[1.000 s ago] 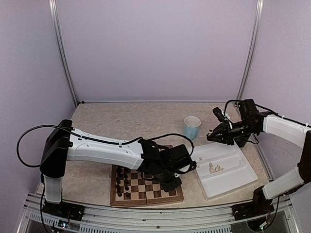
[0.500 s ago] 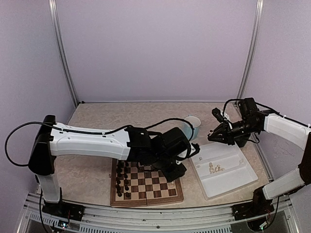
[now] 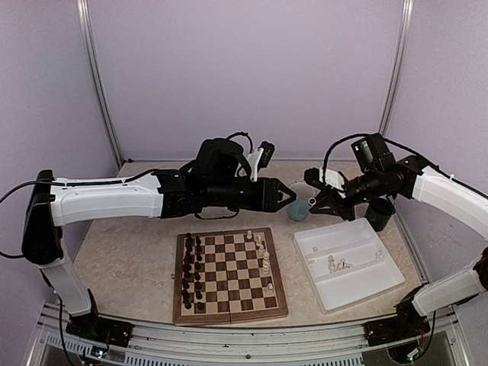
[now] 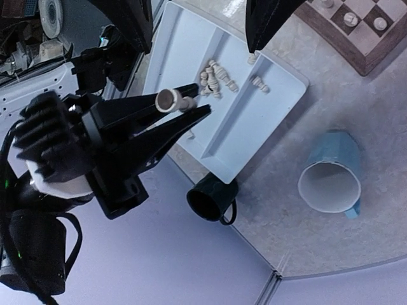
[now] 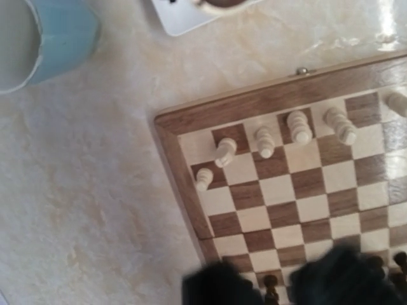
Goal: Set up the chess pieces on the board
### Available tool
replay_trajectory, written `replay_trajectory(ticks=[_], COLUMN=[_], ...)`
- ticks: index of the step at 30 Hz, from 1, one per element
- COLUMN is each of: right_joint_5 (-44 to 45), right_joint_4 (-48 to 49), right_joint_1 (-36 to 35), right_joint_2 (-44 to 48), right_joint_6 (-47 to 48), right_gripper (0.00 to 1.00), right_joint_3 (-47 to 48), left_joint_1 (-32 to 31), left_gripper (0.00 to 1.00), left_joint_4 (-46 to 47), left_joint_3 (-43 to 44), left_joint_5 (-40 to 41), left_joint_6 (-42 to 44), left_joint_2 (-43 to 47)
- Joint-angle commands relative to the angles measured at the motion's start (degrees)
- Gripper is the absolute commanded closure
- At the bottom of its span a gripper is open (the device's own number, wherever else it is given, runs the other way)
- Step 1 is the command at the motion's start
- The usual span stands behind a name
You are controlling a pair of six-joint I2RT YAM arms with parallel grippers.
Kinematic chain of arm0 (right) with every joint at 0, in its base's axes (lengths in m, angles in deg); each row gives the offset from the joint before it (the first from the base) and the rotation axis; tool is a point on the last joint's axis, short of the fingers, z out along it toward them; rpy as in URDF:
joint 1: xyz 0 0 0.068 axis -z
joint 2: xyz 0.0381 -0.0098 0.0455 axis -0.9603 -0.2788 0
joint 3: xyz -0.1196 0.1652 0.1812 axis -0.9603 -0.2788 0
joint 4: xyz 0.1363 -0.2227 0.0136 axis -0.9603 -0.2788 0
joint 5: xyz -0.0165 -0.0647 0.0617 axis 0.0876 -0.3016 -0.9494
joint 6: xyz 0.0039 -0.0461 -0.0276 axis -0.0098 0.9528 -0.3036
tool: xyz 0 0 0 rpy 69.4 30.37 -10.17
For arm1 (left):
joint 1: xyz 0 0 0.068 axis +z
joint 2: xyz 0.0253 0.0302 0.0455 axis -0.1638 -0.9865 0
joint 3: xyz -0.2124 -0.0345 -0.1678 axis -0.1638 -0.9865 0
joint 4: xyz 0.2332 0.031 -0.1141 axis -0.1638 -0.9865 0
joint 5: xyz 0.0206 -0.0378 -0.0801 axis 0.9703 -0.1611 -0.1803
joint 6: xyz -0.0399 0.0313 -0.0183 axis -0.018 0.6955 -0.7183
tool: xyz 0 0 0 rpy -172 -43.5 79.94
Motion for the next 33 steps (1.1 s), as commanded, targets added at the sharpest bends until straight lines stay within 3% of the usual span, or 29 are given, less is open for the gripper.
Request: replay_trajectory(ticks=[1, 20, 29, 33], right_joint_5=[7.2, 12.0, 12.2, 12.2], right_joint_4=[-2.1, -2.3, -2.2, -2.1], right_joint_1=[-4.1, -9.7, -10.3, -10.3], right_joint_2=[-1.4, -3.3, -2.6, -2.3], right_joint_6=[0.4, -1.0, -0.7, -0.9], right_gripper=[0.94, 0.93, 0.92, 0.85], right_joint_3=[2.5, 4.5, 4.8, 4.6], left_joint_1=[-0.3, 0.1, 0.8, 1.1], left_gripper=[0.5, 0.53, 0.78, 0.88], left_joint_4=[10.3, 11.3, 13.1, 16.0], left_joint_3=[0.2, 2.3, 2.0, 0.5], left_joint_5=[-6.1, -9.4, -12.5, -14.0], left_joint_6=[-6.8, -10.5, -11.5, -11.6], left_joint_2=[-2.8, -8.9, -10.7, -10.4])
